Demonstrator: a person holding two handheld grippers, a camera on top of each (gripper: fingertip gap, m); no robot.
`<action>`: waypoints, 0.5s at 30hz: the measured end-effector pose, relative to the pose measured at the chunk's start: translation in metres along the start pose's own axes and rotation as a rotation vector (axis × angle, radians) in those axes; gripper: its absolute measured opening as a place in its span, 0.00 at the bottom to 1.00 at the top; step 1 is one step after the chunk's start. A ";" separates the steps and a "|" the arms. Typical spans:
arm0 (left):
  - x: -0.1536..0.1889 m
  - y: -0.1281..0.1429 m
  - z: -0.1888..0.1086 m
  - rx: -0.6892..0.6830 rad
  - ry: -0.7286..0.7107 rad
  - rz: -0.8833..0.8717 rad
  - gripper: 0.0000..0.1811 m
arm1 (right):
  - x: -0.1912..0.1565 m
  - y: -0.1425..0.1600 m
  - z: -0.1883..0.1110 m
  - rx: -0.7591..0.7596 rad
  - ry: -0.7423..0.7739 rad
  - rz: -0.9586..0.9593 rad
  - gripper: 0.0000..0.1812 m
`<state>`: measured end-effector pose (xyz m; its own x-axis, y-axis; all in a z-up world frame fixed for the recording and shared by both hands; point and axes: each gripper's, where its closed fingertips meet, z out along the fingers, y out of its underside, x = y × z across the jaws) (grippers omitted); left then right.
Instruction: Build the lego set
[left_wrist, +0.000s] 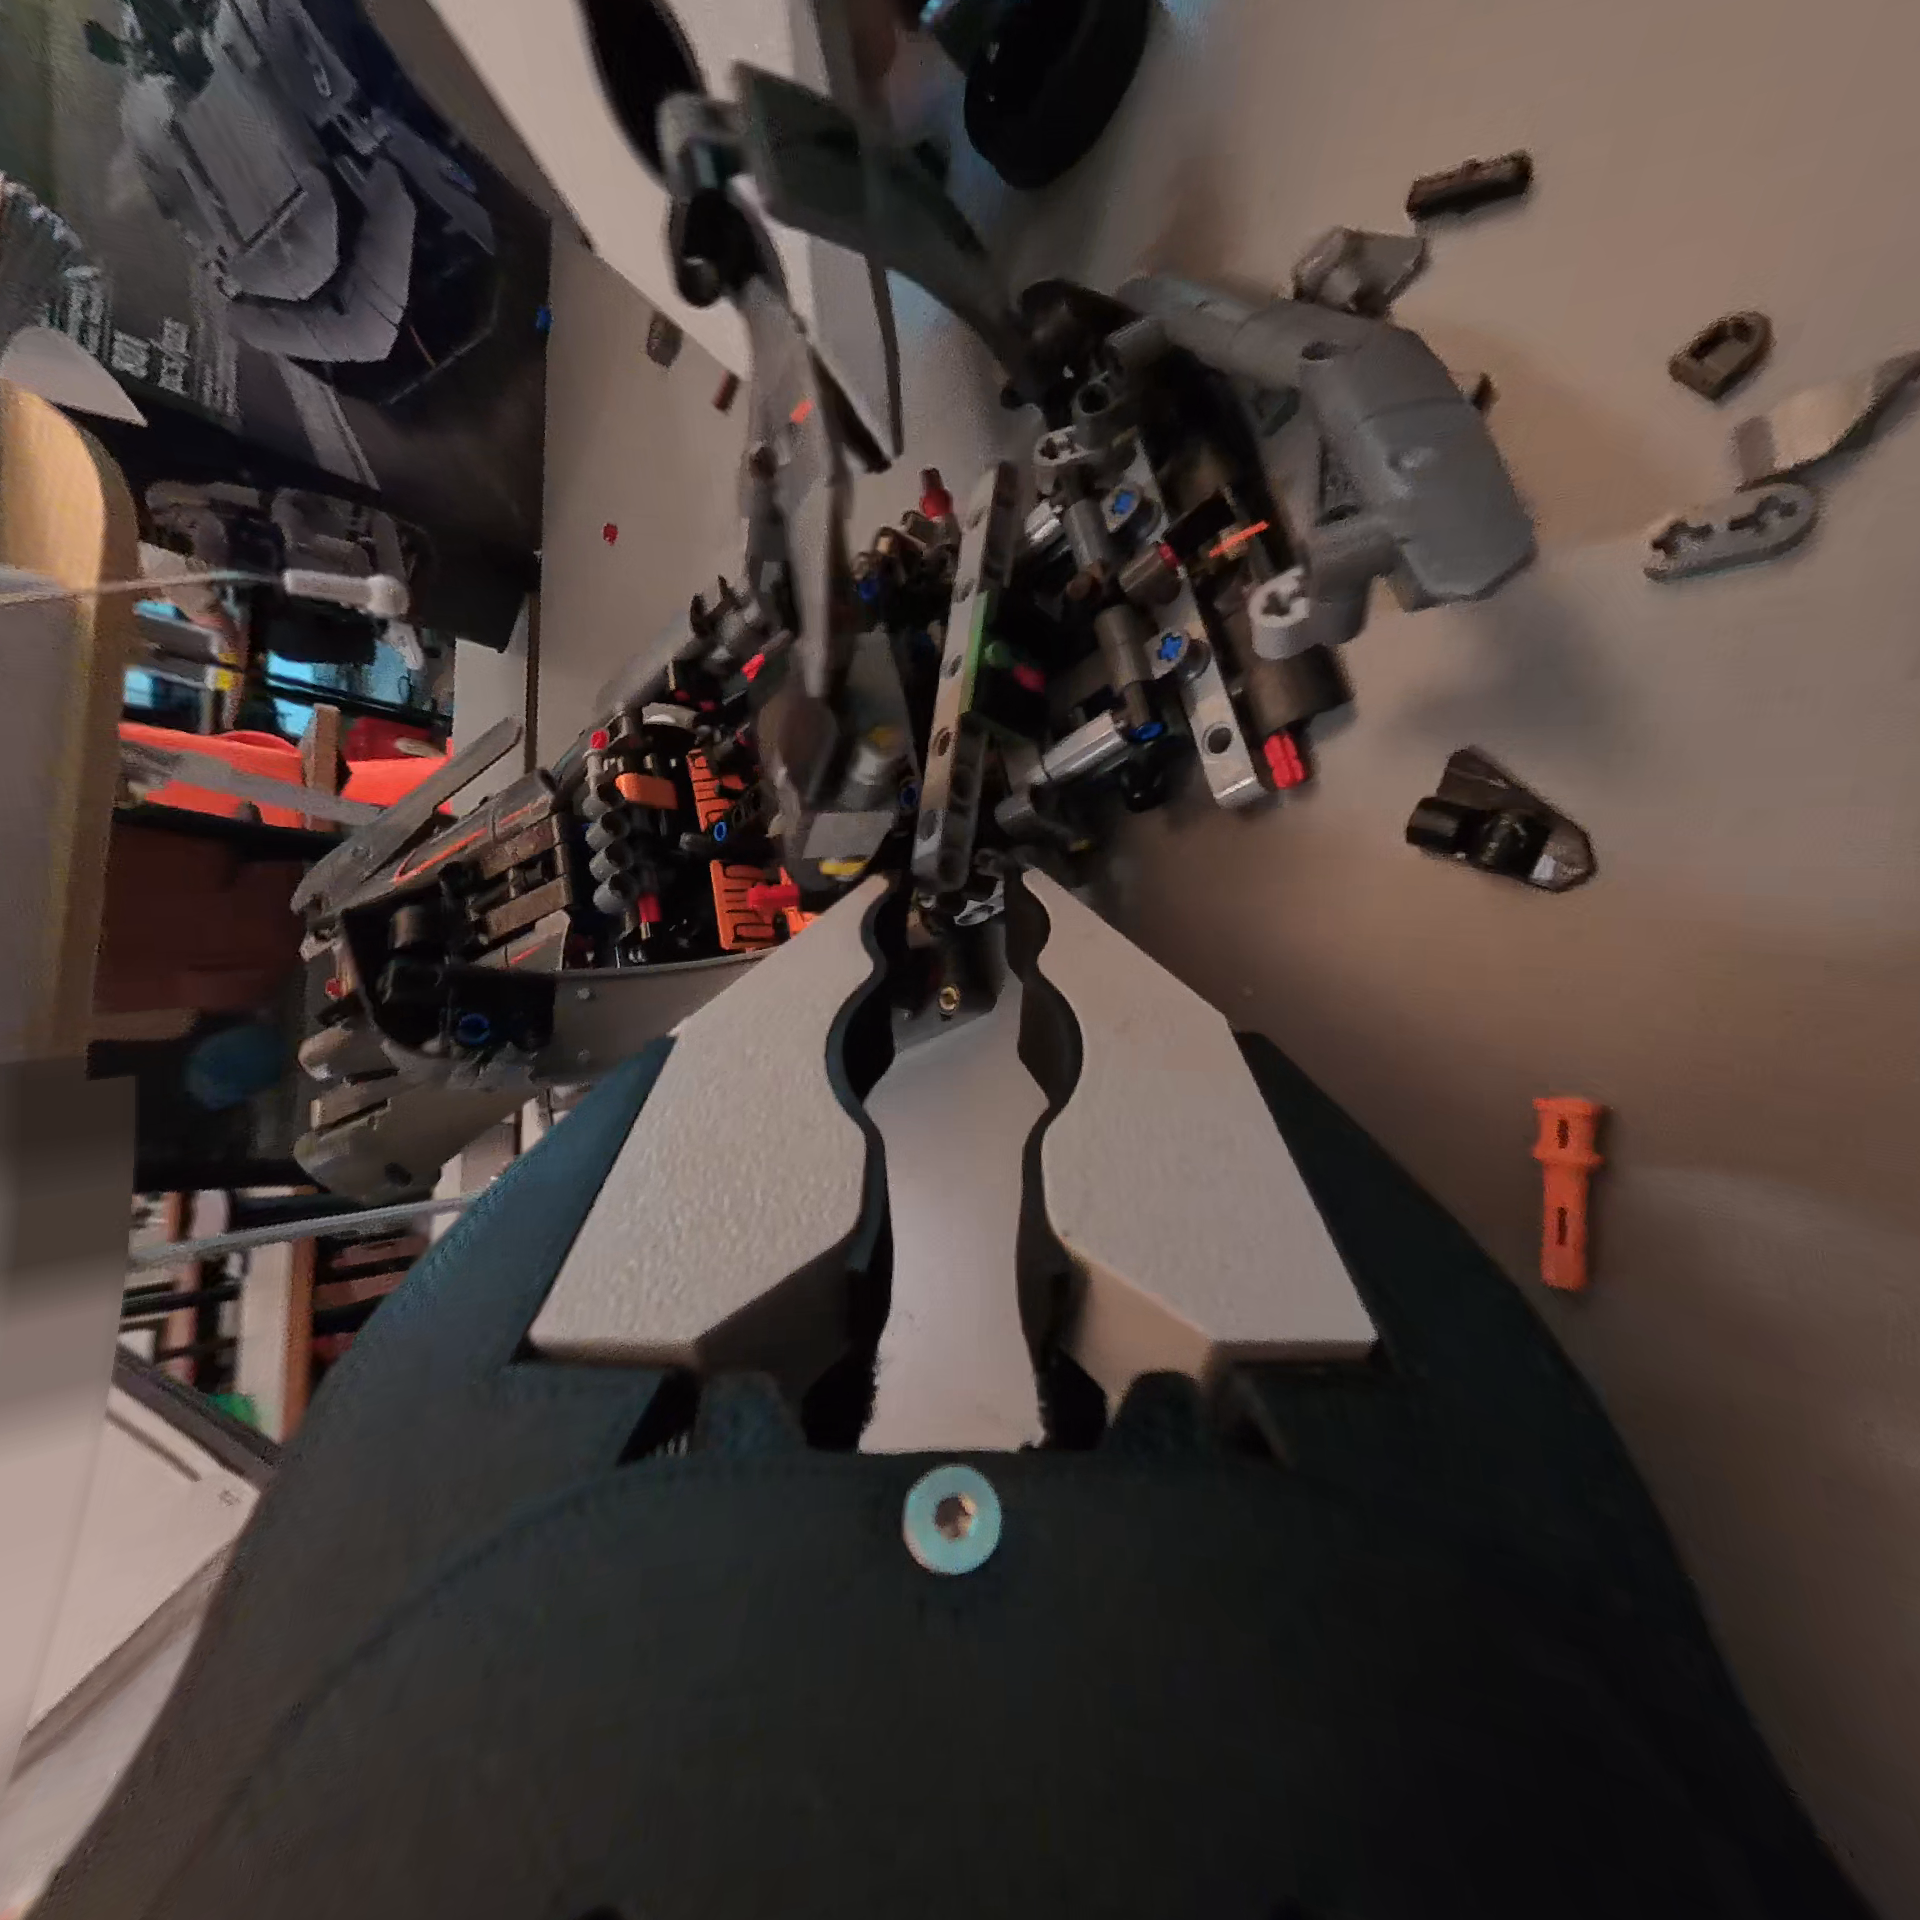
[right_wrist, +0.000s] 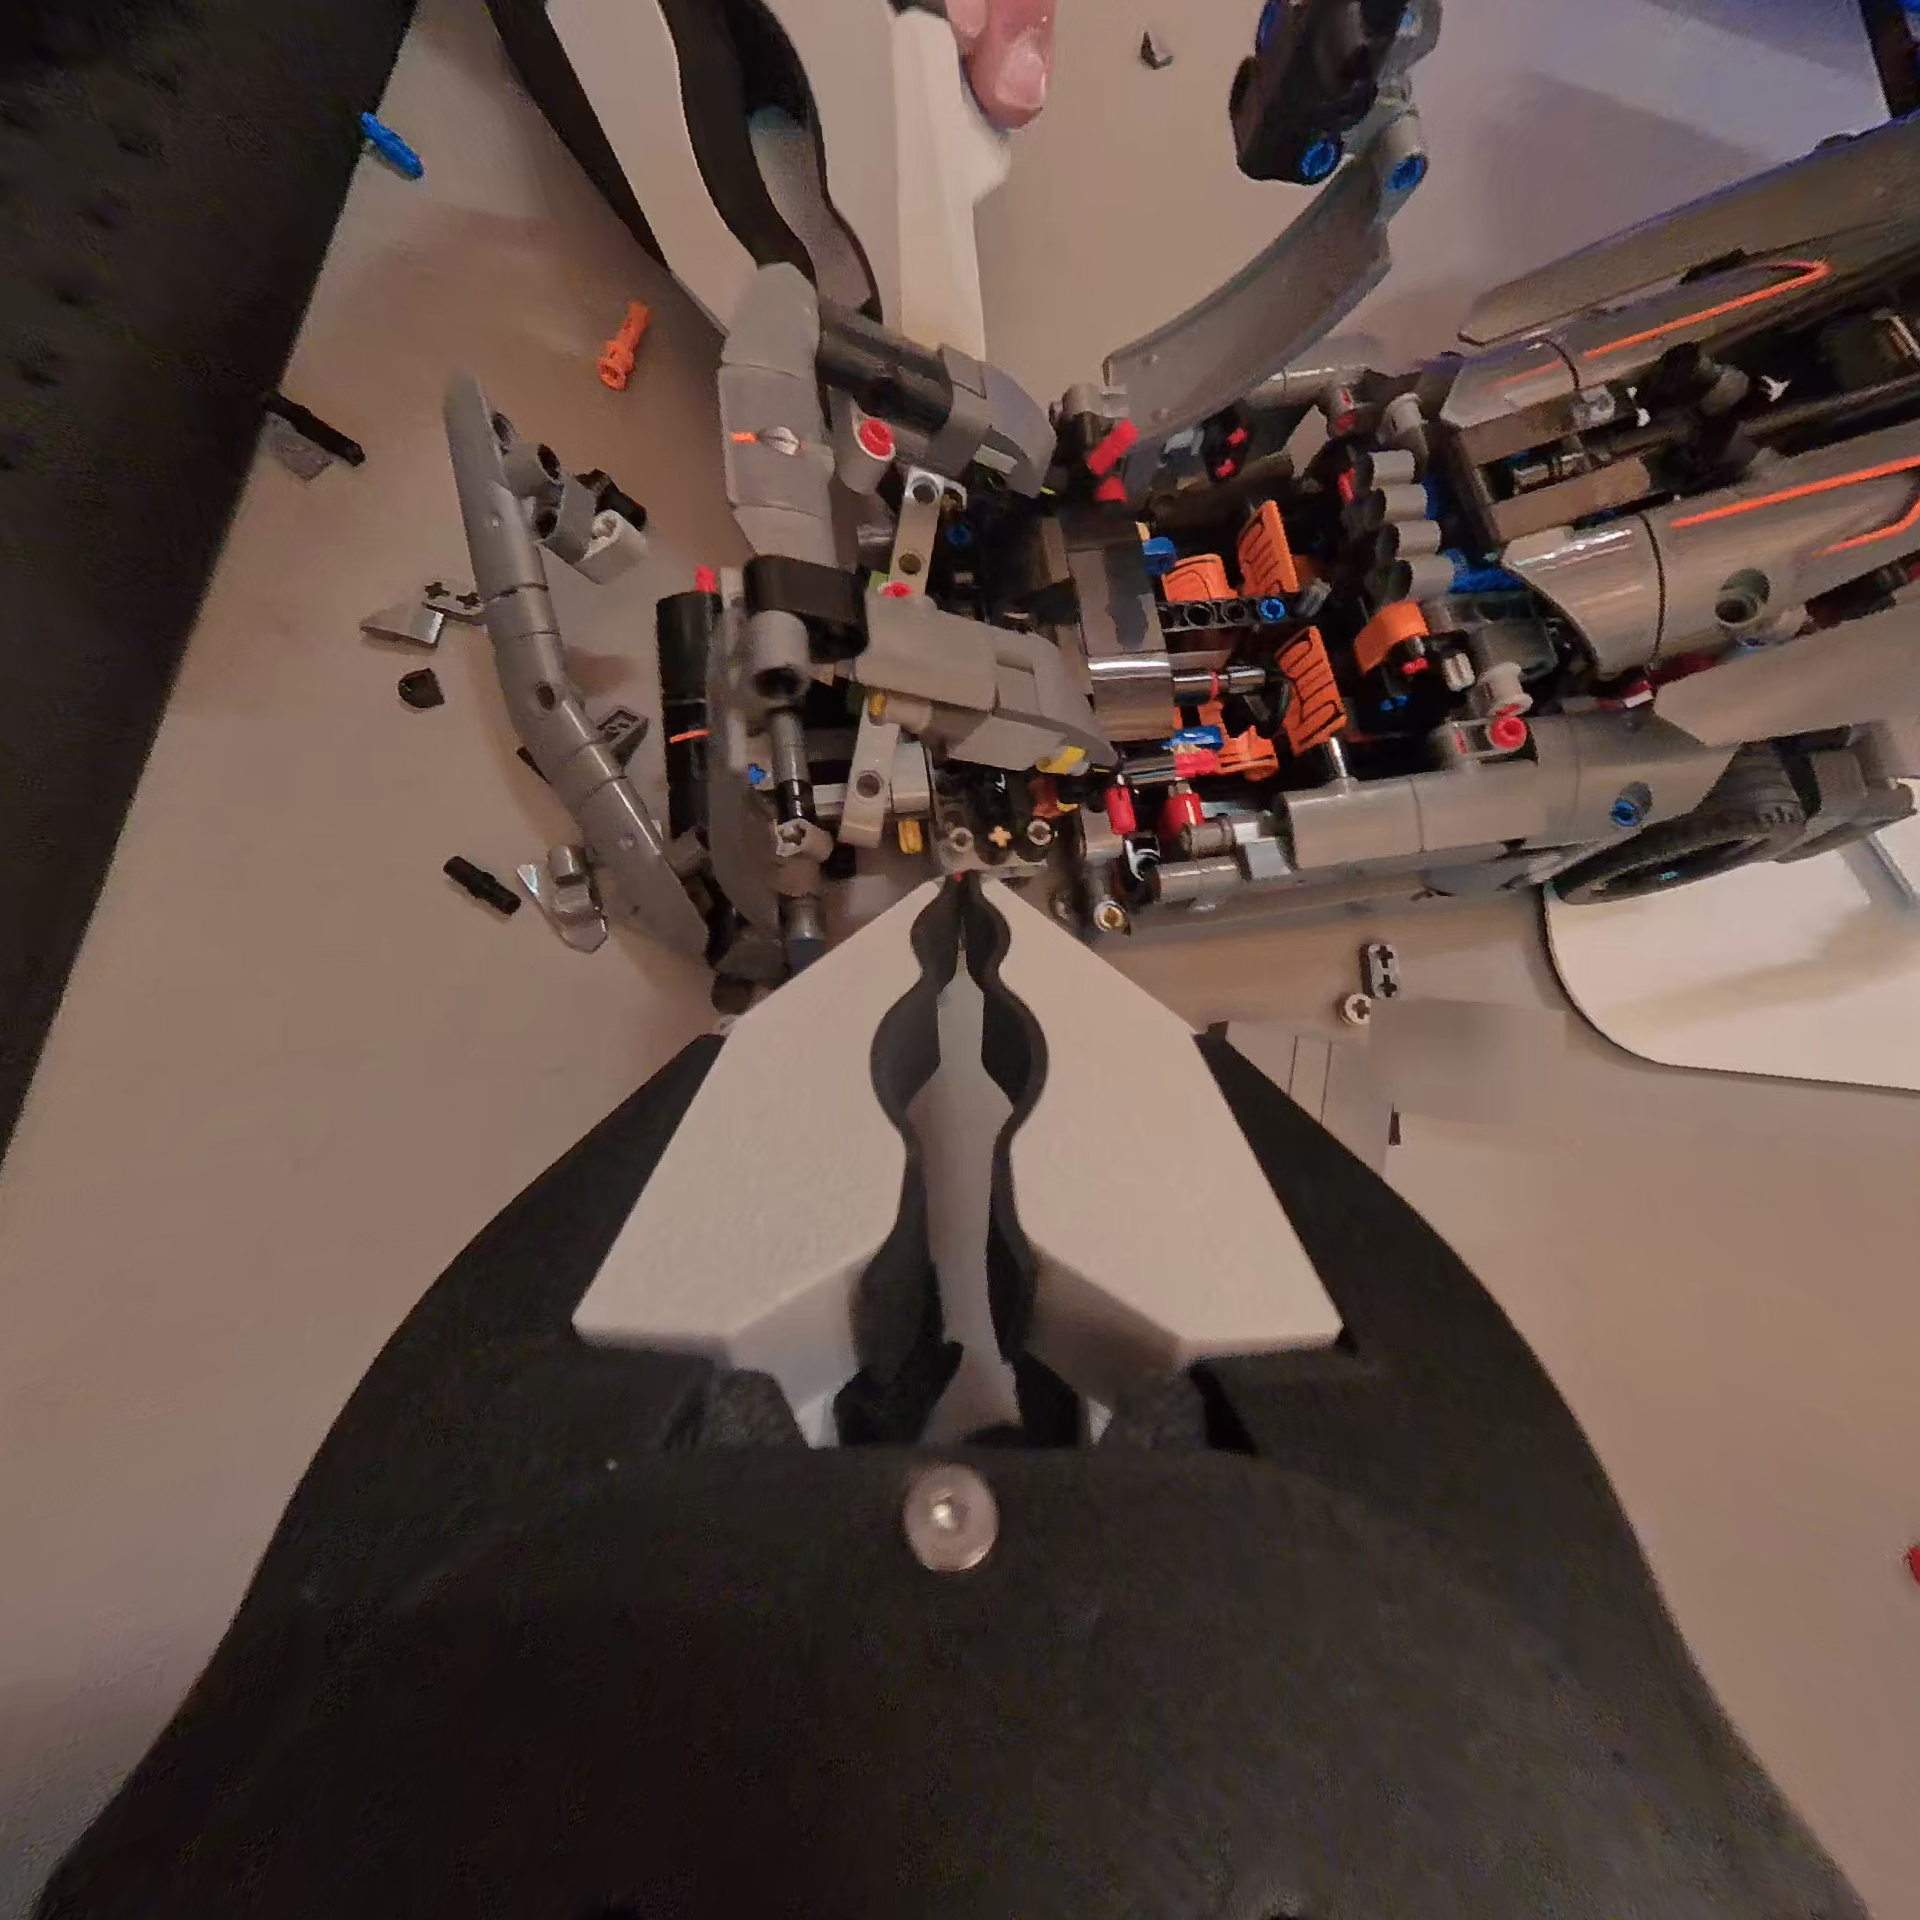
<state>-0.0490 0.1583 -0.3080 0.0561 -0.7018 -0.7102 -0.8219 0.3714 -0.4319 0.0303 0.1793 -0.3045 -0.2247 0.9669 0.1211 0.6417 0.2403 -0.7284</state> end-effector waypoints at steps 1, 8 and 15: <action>0.002 0.000 0.001 -0.009 -0.010 0.035 0.07 | -0.002 -0.001 0.000 -0.002 -0.006 -0.001 0.00; 0.000 -0.001 0.004 -0.036 -0.066 0.113 0.03 | -0.005 0.008 0.007 -0.042 -0.034 0.008 0.00; 0.001 -0.002 0.004 -0.008 -0.024 0.027 0.03 | -0.002 0.008 0.007 -0.029 -0.020 0.018 0.00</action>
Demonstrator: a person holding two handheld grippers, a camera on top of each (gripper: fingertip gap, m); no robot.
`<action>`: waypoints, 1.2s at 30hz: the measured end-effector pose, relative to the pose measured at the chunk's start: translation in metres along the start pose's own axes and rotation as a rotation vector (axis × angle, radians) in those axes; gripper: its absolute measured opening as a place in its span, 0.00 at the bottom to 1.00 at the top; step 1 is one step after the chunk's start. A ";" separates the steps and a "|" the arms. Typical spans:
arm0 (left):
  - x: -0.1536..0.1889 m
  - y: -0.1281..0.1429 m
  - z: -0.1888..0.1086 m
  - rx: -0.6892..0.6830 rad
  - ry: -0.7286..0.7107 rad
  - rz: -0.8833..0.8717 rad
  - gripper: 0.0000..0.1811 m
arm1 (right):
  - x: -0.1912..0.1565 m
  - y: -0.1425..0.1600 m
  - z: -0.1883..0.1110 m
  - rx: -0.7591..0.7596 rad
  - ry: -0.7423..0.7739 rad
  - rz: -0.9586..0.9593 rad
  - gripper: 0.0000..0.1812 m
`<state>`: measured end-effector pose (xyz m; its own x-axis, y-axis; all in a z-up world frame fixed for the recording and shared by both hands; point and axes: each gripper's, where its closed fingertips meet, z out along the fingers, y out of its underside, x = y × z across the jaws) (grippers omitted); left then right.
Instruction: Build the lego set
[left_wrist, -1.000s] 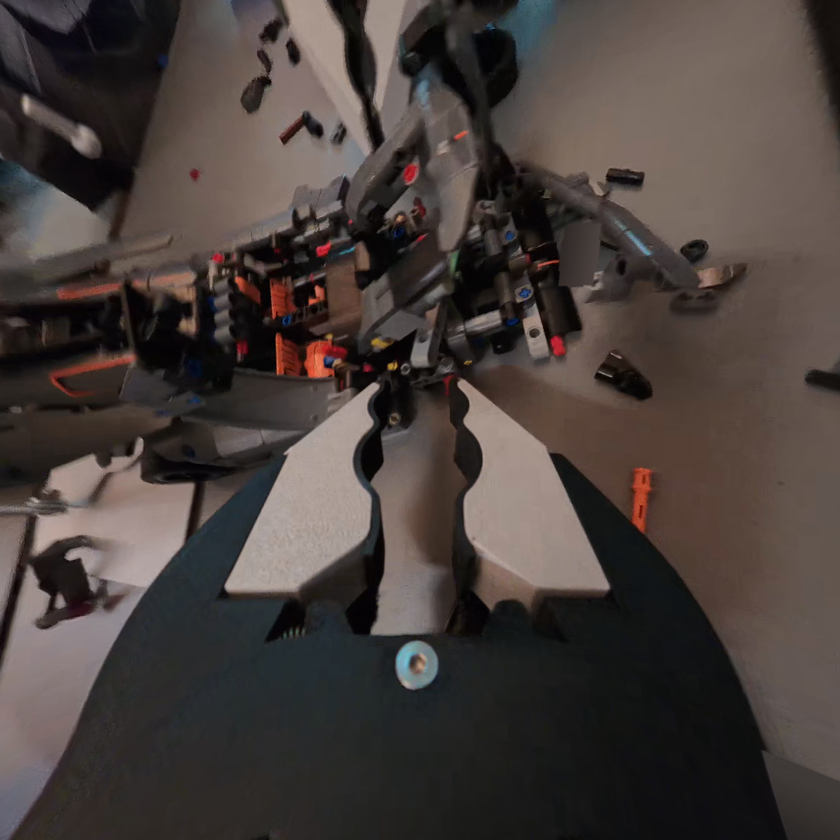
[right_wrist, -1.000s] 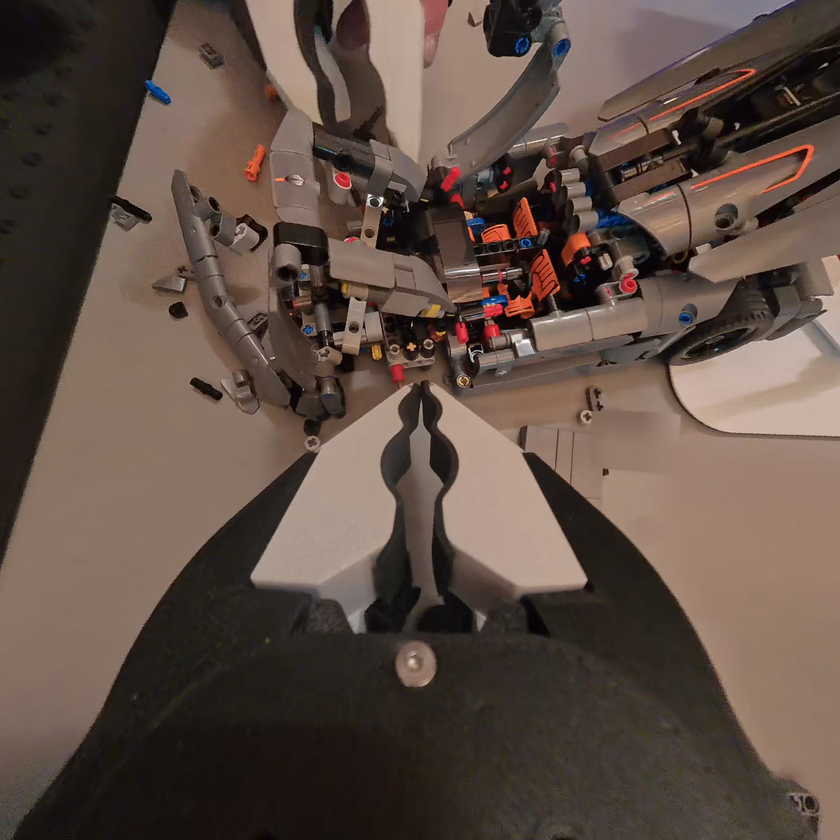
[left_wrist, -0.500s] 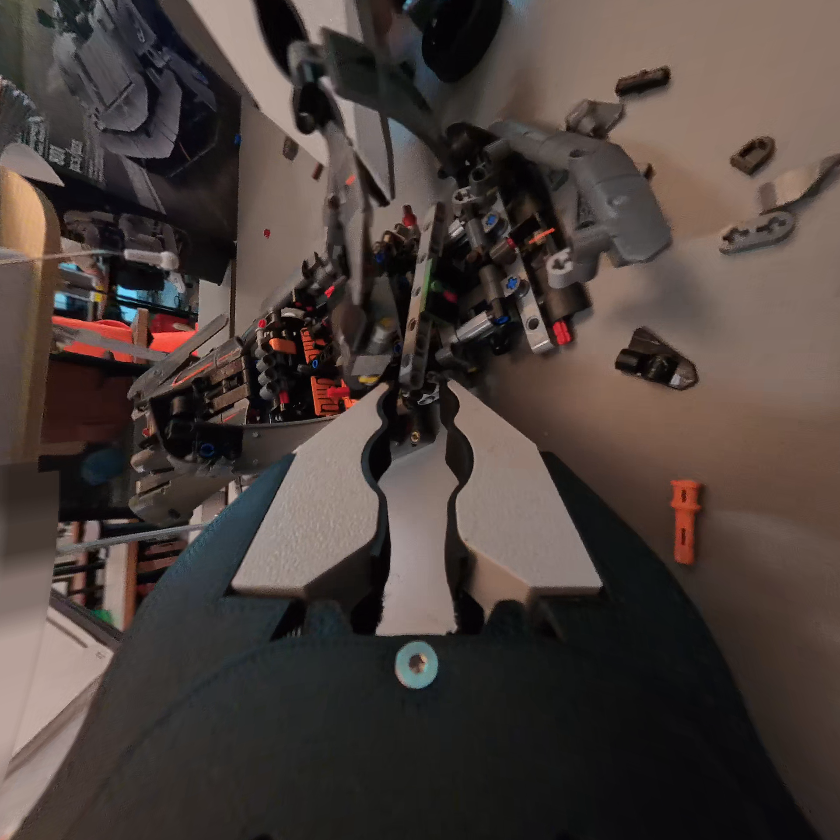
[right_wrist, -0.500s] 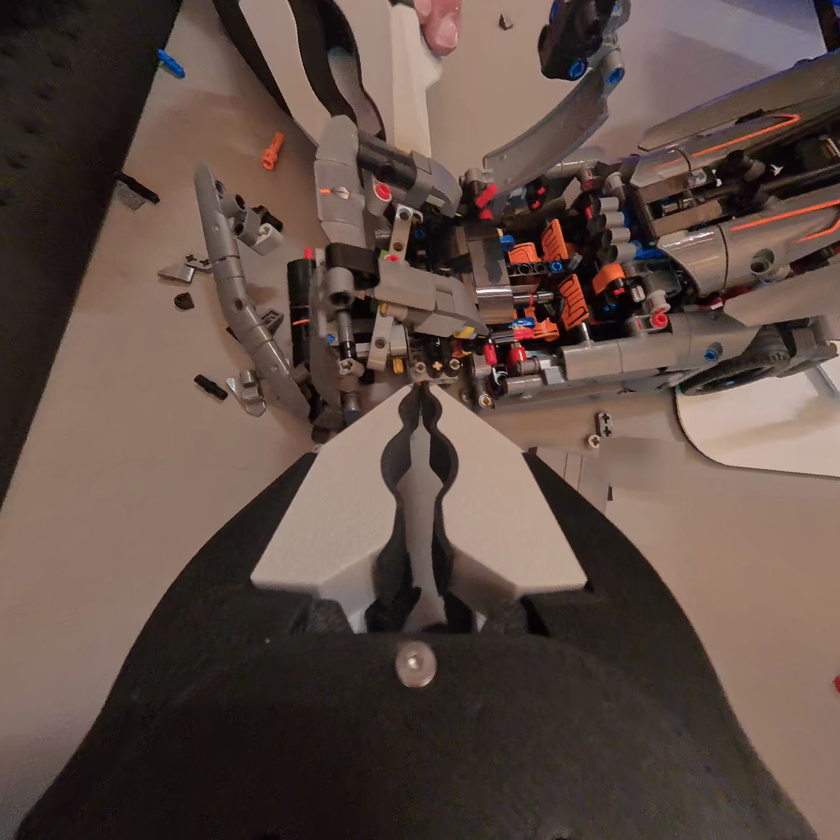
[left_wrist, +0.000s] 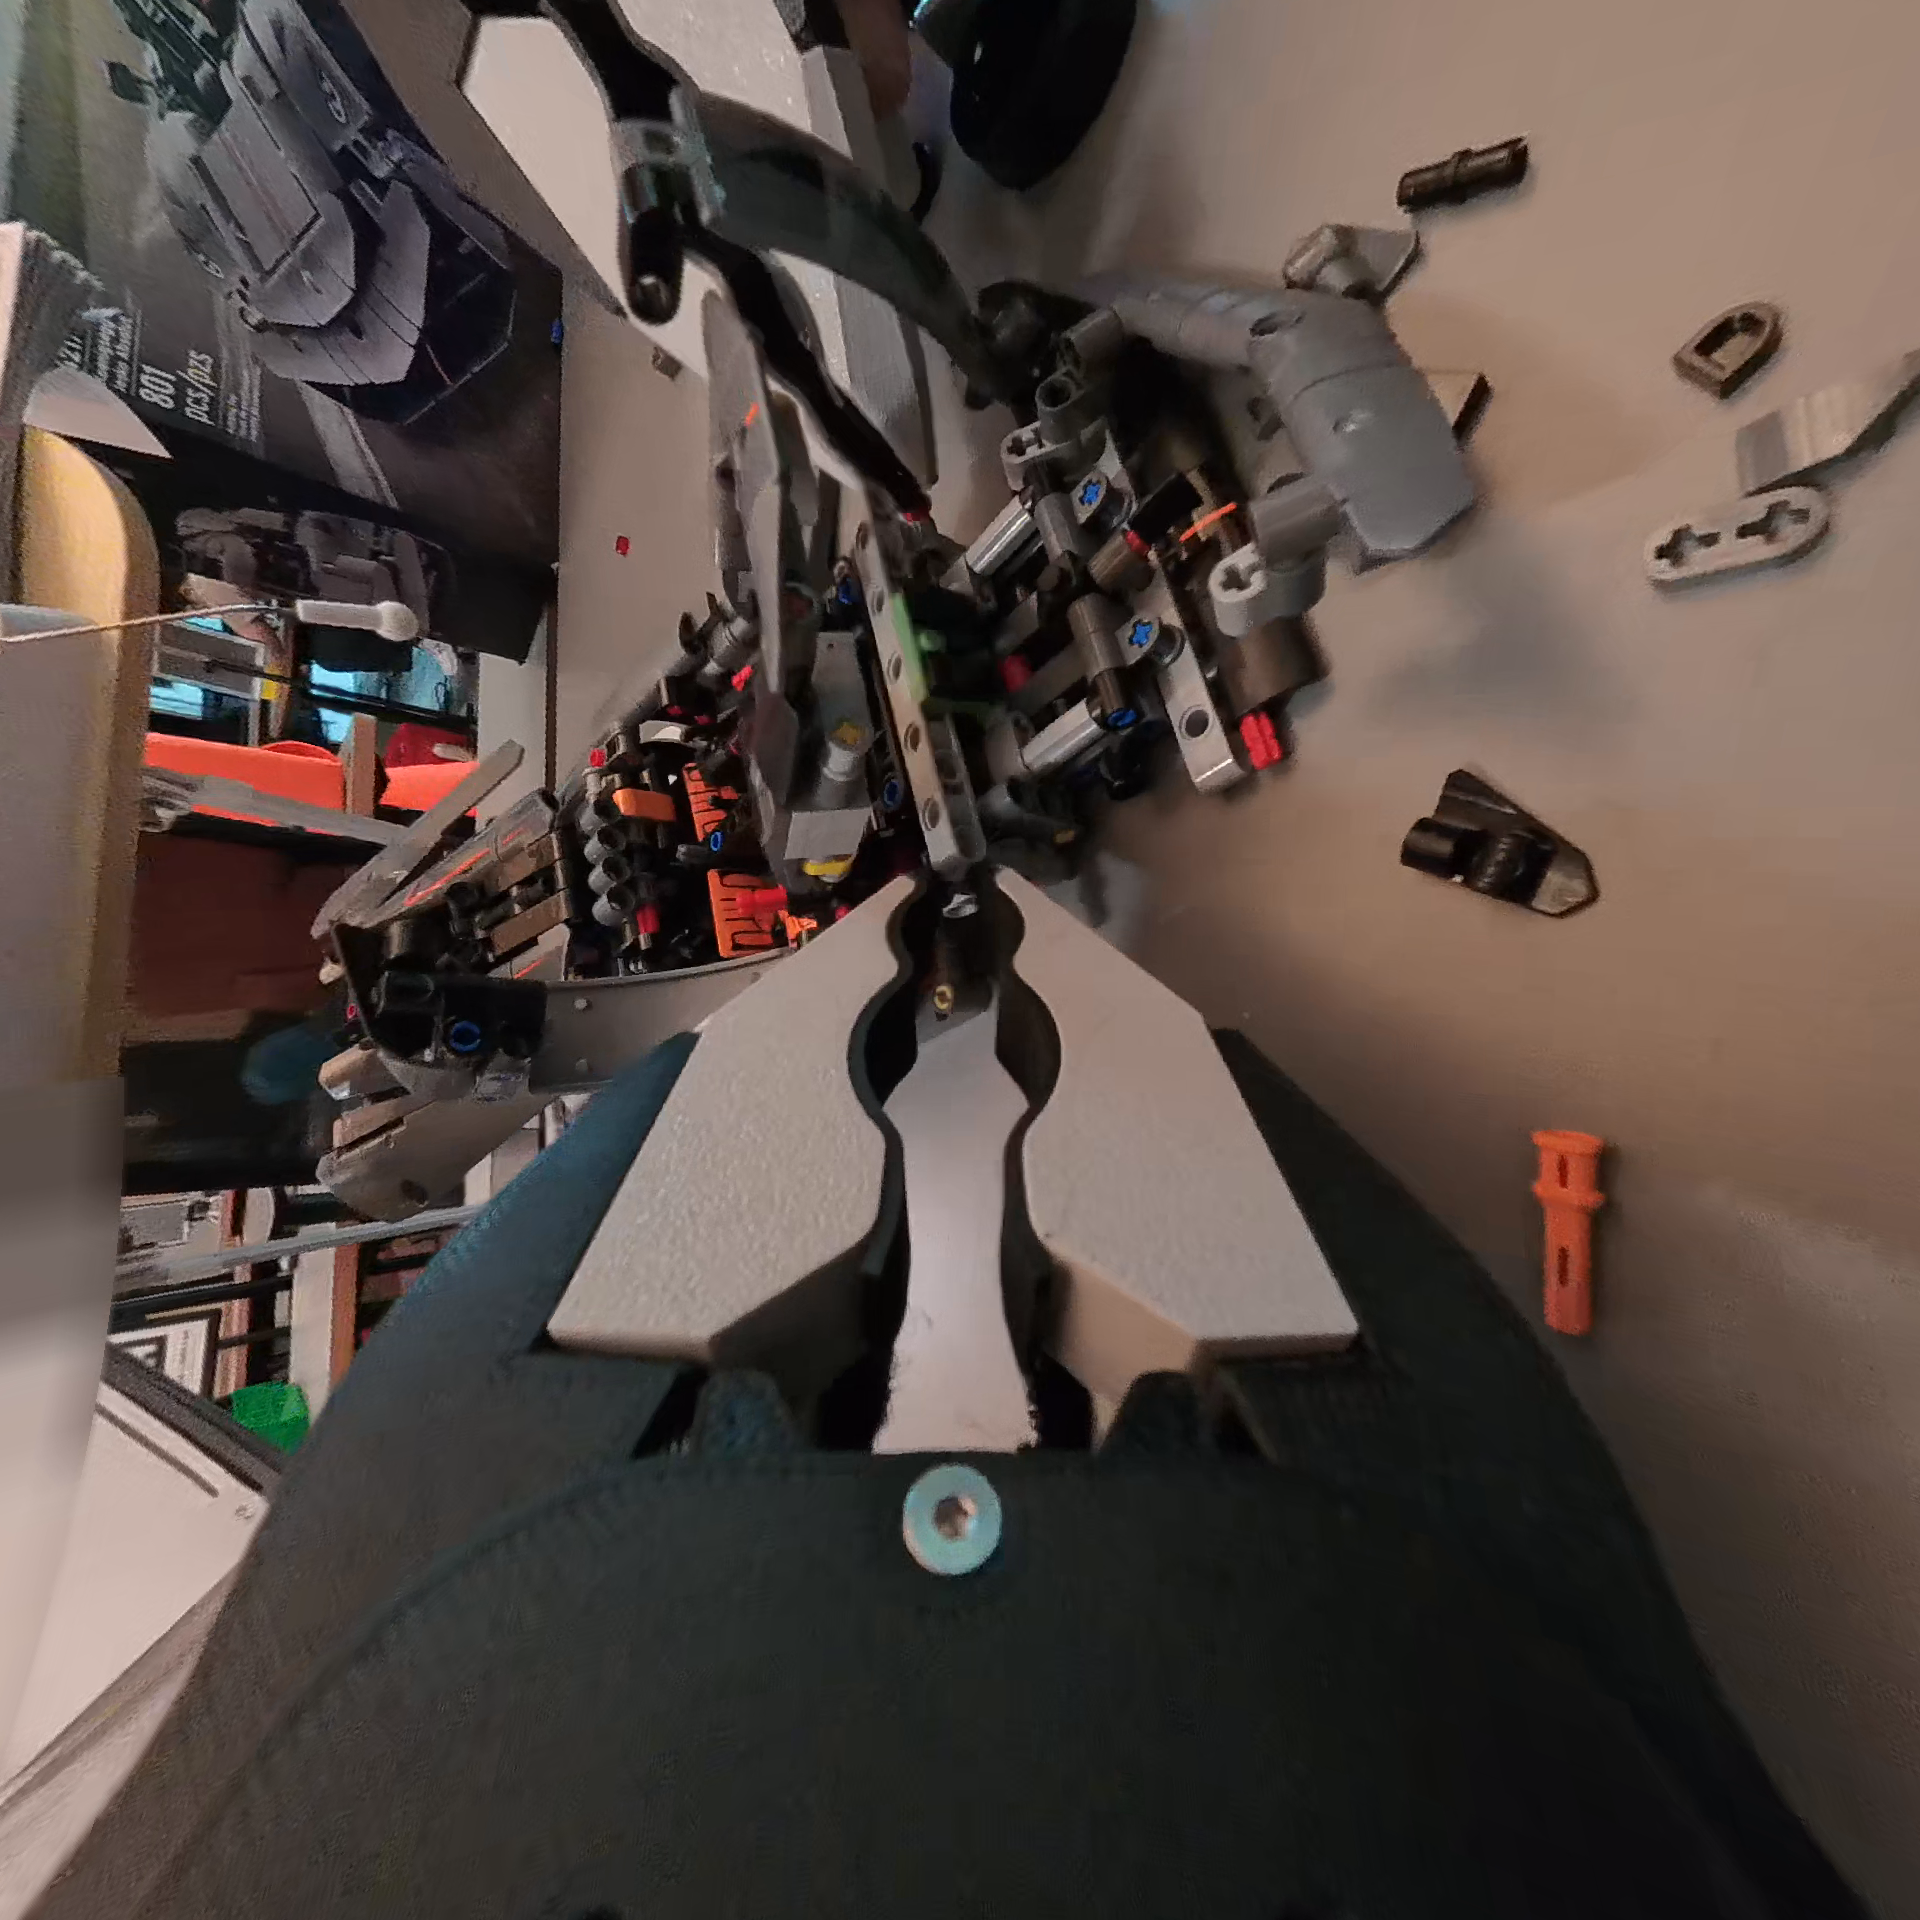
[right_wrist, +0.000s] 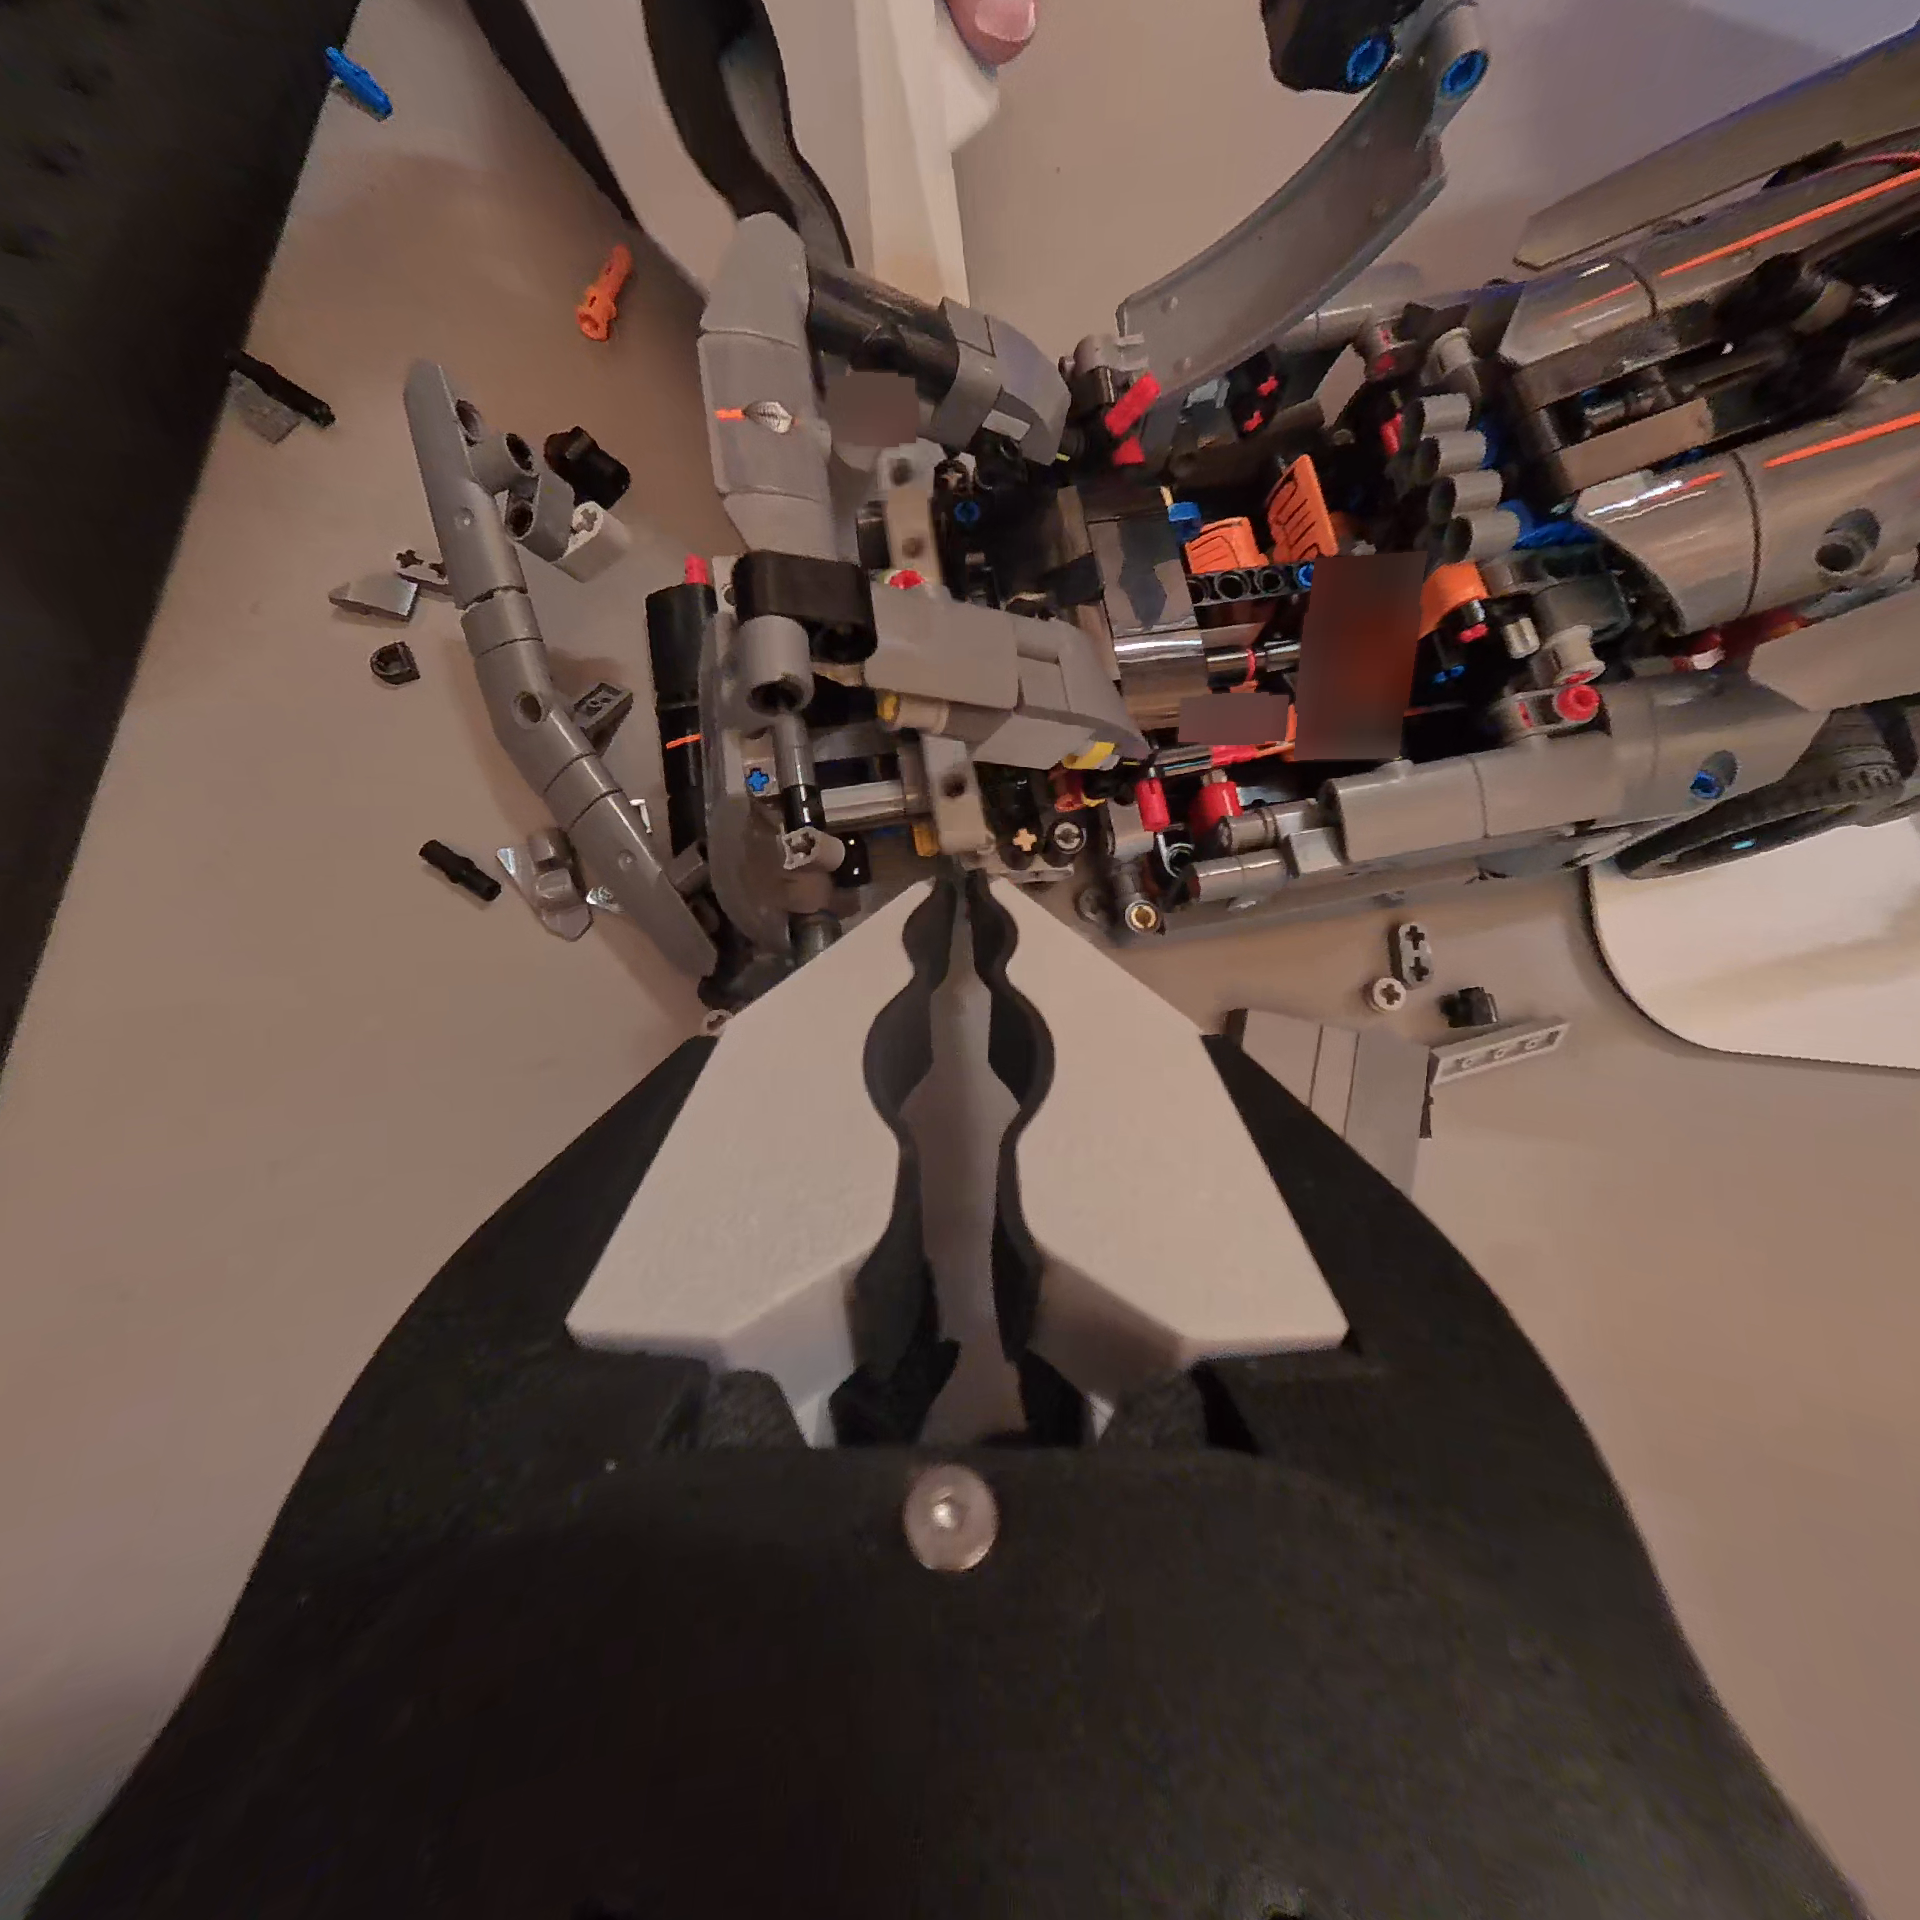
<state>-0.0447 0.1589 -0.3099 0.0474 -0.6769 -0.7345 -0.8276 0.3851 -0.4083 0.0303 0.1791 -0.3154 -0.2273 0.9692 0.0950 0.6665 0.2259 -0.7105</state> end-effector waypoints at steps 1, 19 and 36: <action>0.000 -0.001 0.000 0.007 -0.001 0.009 0.07 | 0.001 0.000 0.000 0.001 0.007 0.002 0.00; 0.012 -0.011 0.001 -0.054 -0.085 0.317 0.05 | -0.005 0.003 0.005 -0.011 -0.035 0.009 0.00; 0.011 -0.019 -0.004 0.068 0.217 -0.356 0.03 | -0.006 -0.004 -0.003 0.045 -0.025 -0.037 0.07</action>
<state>-0.0304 0.1410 -0.3081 0.1986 -0.8891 -0.4125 -0.7417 0.1388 -0.6562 0.0311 0.1730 -0.3108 -0.2694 0.9574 0.1041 0.6252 0.2561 -0.7373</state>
